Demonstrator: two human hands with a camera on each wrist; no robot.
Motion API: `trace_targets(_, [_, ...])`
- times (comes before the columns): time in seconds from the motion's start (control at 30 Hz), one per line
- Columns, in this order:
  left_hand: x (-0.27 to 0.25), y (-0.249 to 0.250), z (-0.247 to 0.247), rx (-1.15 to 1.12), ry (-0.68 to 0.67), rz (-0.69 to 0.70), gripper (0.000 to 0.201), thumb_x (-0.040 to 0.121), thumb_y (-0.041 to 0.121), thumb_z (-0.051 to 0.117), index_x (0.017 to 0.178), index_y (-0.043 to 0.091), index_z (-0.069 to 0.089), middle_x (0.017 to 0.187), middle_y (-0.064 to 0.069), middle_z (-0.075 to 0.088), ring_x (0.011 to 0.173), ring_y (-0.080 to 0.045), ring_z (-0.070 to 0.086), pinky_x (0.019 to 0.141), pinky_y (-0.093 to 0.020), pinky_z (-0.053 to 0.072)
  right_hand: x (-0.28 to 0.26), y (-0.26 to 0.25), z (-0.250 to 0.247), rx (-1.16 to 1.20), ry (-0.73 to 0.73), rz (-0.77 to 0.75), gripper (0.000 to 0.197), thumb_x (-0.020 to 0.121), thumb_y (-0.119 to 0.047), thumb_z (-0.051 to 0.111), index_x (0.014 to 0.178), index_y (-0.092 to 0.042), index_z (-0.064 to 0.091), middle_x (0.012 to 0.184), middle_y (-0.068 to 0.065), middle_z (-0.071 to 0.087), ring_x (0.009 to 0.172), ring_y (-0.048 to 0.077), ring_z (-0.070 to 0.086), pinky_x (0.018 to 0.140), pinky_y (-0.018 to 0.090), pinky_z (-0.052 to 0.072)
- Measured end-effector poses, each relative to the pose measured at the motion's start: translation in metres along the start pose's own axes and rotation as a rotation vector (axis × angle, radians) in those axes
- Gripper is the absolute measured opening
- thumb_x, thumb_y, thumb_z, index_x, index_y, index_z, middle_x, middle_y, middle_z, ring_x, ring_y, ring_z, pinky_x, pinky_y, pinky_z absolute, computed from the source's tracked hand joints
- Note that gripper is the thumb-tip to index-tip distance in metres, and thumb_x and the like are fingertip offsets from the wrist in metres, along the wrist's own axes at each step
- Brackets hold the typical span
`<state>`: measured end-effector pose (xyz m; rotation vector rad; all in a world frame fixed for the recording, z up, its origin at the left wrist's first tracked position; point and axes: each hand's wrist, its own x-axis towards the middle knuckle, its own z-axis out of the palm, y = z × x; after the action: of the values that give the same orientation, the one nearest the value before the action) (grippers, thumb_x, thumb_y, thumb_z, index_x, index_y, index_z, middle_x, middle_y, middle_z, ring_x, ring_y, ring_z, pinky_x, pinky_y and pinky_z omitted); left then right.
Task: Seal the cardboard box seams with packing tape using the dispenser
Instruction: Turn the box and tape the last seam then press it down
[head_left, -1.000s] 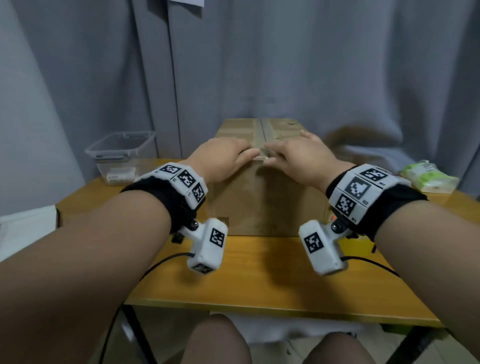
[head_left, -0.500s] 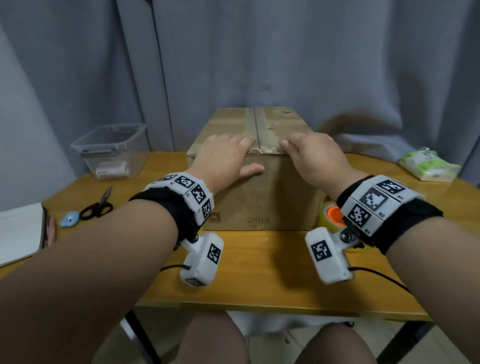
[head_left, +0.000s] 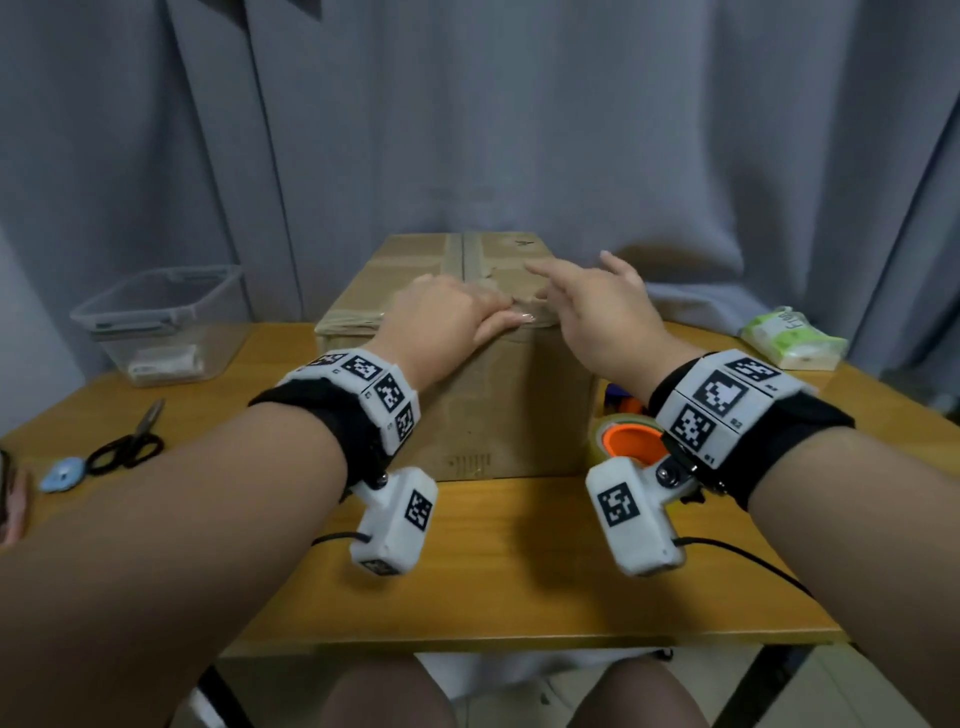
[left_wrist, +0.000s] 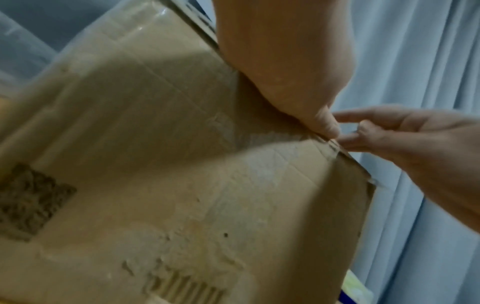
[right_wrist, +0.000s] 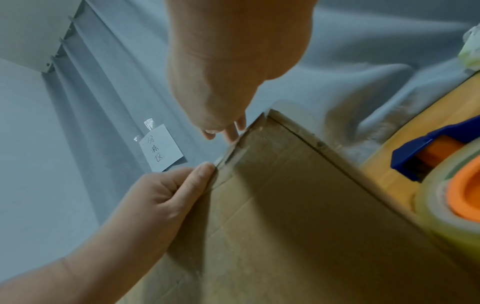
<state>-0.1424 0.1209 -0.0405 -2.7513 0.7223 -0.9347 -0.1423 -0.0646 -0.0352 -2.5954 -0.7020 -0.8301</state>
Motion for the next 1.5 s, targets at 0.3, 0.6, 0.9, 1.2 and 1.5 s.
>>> trace_targets(0.3, [-0.01, 0.015, 0.008, 0.052, -0.066, -0.112, 0.051, 0.097, 0.051, 0.028, 0.136, 0.021, 0.044, 0.139, 0.001, 0.051, 0.123, -0.021, 0.049, 0.094, -0.036, 0.036, -0.018, 0.021, -0.012, 0.123, 0.092, 0.245, 0.034, 0.101, -0.022, 0.035, 0.131, -0.022, 0.052, 0.109, 0.004, 0.069, 0.113, 0.025, 0.055, 0.107, 0.037, 0.023])
trace_targets(0.6, [0.005, 0.018, -0.016, -0.234, -0.103, -0.177, 0.053, 0.097, 0.051, 0.028, 0.097, 0.011, 0.063, 0.093, -0.01, 0.067, 0.087, -0.03, 0.06, 0.067, -0.035, 0.042, -0.041, 0.025, -0.022, 0.227, 0.066, 0.329, 0.036, 0.1, -0.025, 0.037, 0.133, -0.018, 0.05, 0.121, 0.006, 0.064, 0.118, 0.027, 0.054, 0.106, 0.047, 0.034])
trace_targets(0.9, [0.019, 0.033, 0.004, 0.002, -0.104, -0.164, 0.058, 0.085, 0.068, 0.038, 0.127, 0.031, 0.056, 0.116, -0.003, 0.054, 0.11, -0.028, 0.045, 0.087, -0.038, 0.033, -0.048, 0.039, -0.013, 0.471, 0.012, 0.421, 0.063, 0.088, -0.043, 0.062, 0.139, -0.012, 0.043, 0.134, 0.007, 0.055, 0.122, 0.017, 0.052, 0.101, 0.029, 0.041])
trace_targets(1.2, [0.03, 0.044, 0.004, -0.129, -0.091, -0.11, 0.058, 0.092, 0.058, 0.031, 0.108, 0.012, 0.062, 0.106, -0.009, 0.062, 0.1, -0.032, 0.057, 0.083, -0.041, 0.043, -0.067, 0.041, 0.032, 0.47, -0.059, 0.459, 0.035, 0.081, -0.024, 0.073, 0.111, -0.007, 0.068, 0.105, 0.004, 0.069, 0.102, 0.017, 0.063, 0.091, 0.029, 0.049])
trace_targets(1.5, [0.033, 0.052, 0.014, -0.061, -0.042, -0.045, 0.045, 0.097, 0.051, 0.031, 0.126, 0.029, 0.057, 0.115, -0.001, 0.063, 0.108, -0.027, 0.056, 0.085, -0.039, 0.039, -0.076, 0.063, 0.015, 0.213, 0.037, 0.497, 0.012, 0.088, -0.021, 0.061, 0.078, -0.018, 0.056, 0.07, -0.007, 0.055, 0.073, 0.018, 0.056, 0.057, 0.026, 0.039])
